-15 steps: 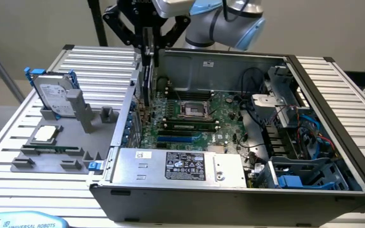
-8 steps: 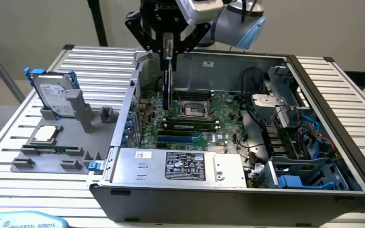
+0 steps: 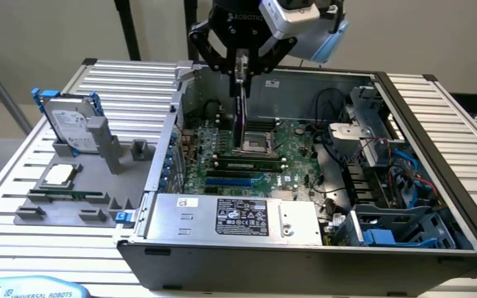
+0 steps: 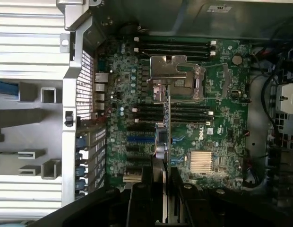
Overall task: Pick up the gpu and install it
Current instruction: 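Pick up the gpu and move the gpu toward the slot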
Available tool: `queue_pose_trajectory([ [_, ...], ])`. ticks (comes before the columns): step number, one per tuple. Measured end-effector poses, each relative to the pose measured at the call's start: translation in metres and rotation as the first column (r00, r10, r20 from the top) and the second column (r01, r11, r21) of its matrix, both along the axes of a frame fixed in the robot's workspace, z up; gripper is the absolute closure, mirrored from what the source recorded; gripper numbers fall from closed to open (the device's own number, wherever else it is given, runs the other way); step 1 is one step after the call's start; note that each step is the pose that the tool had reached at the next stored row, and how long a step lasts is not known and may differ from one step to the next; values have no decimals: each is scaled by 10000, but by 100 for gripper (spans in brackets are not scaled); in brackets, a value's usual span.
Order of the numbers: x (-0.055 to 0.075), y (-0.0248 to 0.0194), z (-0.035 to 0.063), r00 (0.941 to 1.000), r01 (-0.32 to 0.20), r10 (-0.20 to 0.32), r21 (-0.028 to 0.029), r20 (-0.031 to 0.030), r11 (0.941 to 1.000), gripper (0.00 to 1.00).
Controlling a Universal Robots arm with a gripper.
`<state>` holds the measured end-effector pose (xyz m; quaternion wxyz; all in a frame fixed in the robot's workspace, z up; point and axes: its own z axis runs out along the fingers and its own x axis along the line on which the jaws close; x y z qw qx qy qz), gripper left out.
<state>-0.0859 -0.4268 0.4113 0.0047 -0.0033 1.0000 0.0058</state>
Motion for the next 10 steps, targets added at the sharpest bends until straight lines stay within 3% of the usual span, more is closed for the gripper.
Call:
queue_pose_trajectory([
  [4, 70, 42, -74, 10000, 58, -58, 1, 0, 10000, 73],
  [10, 219, 56, -183, 9997, 248, -248, 1, -9, 9997, 73],
])
